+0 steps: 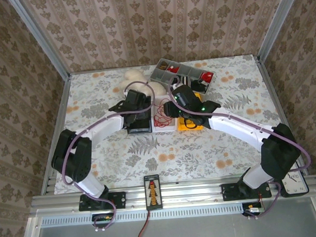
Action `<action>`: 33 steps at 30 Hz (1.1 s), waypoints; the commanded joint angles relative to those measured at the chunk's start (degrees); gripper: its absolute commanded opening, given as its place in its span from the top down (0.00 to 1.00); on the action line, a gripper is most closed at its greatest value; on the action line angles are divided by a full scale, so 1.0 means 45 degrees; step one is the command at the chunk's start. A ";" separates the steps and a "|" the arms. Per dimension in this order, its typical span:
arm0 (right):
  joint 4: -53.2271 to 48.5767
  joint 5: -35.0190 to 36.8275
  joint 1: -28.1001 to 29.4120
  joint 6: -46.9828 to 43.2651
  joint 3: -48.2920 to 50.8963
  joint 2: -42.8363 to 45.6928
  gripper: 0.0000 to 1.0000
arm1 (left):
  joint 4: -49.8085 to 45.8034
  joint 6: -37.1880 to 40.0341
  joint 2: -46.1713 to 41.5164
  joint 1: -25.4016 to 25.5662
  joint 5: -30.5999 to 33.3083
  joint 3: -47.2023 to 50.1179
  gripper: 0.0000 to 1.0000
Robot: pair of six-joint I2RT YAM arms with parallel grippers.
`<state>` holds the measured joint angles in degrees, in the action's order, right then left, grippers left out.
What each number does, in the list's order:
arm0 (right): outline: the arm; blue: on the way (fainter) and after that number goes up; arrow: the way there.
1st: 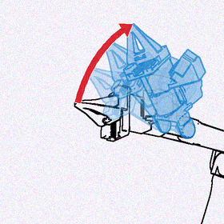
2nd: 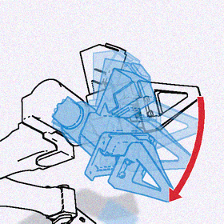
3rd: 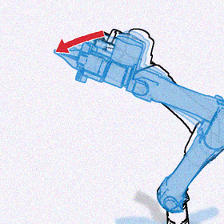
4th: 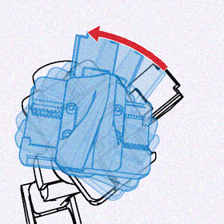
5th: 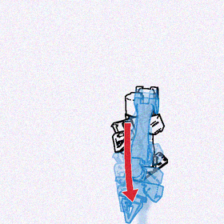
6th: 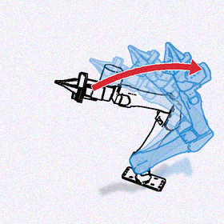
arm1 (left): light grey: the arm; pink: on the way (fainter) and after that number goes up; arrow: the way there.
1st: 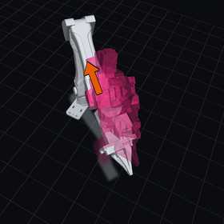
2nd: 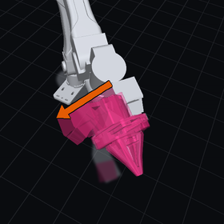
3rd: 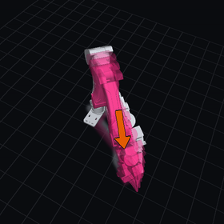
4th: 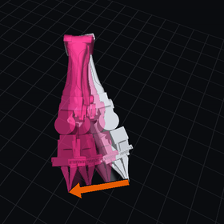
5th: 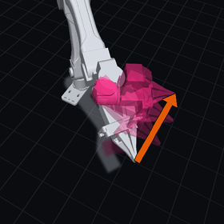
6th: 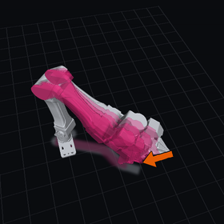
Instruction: Untangle the cables
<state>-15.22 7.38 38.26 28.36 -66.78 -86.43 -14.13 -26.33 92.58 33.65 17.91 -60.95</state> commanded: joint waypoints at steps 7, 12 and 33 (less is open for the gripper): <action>-0.0404 0.1213 -0.1021 -0.0022 0.0962 0.1399 0.56 | 0.2515 -0.0802 -0.4031 -0.0807 0.1256 0.2451 0.00; -0.0759 0.3219 -0.2019 -0.0508 0.2021 0.3026 0.50 | 0.0743 -0.1732 -0.6122 -0.2512 0.3592 0.4066 0.00; 1.2328 0.6965 -0.4548 -0.7249 0.8742 0.0557 0.00 | 0.8511 0.4338 -0.3639 -0.5541 0.6132 0.7570 0.00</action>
<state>26.61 38.06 18.63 1.45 -26.09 -81.84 6.07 -16.49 74.43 8.91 46.83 -27.16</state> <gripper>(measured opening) 0.999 0.997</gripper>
